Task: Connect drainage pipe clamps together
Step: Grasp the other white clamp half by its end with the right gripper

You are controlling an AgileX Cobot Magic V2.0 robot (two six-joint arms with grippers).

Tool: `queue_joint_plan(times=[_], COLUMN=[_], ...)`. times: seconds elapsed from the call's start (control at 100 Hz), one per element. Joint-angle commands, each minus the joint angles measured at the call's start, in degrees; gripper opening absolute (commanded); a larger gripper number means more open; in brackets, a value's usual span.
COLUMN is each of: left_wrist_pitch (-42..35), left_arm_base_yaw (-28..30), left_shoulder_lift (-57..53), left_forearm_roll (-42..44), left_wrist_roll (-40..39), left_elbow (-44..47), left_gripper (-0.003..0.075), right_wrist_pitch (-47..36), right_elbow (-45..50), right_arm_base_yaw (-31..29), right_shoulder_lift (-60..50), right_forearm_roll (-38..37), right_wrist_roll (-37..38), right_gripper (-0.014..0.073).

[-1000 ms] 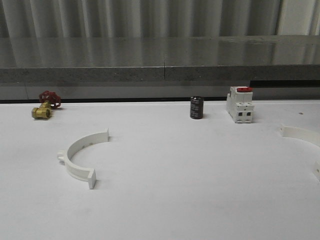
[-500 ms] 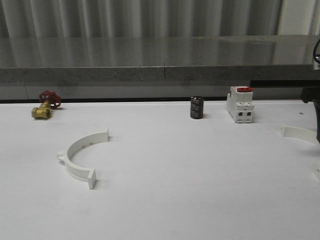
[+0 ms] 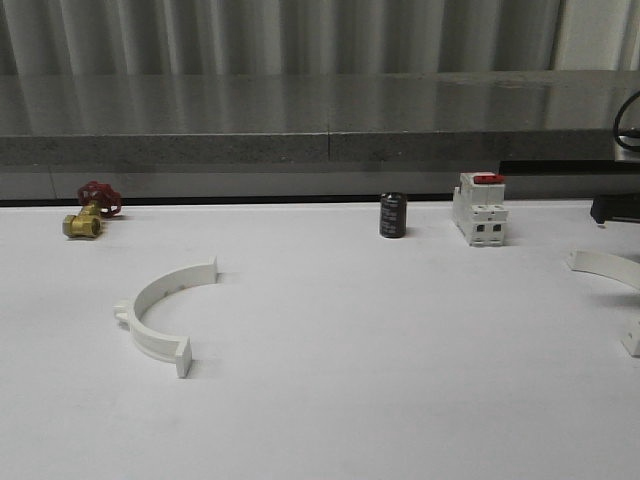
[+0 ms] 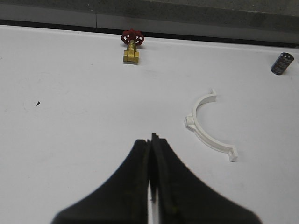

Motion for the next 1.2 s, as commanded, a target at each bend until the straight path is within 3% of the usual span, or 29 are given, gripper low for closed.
queue_joint_plan(times=[0.0,0.2,0.38,0.76,1.04,1.19], left_wrist_pitch=[-3.76,-3.76,-3.76,-3.76,-3.76,-3.76], left_arm_base_yaw=[0.07,0.07,0.07,0.07,0.07,0.07], left_shoulder_lift=[0.47,0.47,0.47,0.47,0.47,0.47], left_forearm_roll=[-0.25,-0.25,-0.25,-0.25,-0.25,-0.25], left_wrist_roll=[-0.18,-0.18,-0.18,-0.18,-0.18,-0.18], left_elbow=[-1.45,-1.45,-1.45,-1.45,-1.45,-1.45], left_gripper=[-0.0021,-0.0021,-0.0021,-0.0021,-0.0021,-0.0021], right_wrist_pitch=[0.97,2.98,6.18,11.26,11.67,13.76], right_elbow=[-1.6,-1.74,-2.44,-6.08,-13.66,-18.98], right_arm_base_yaw=[-0.34,0.85,4.84,20.21,29.21,34.18], right_shoulder_lift=[-2.84,-4.32,-7.92,-8.96,-5.38,-1.53], right_forearm_roll=[0.12,0.22,-0.41,-0.97,-1.62,-5.56], right_wrist_roll=[-0.51,-0.26,5.14,17.12,24.1,29.17], right_gripper=[-0.0042,-0.0046,-0.0046,-0.0046,-0.0046,-0.0046])
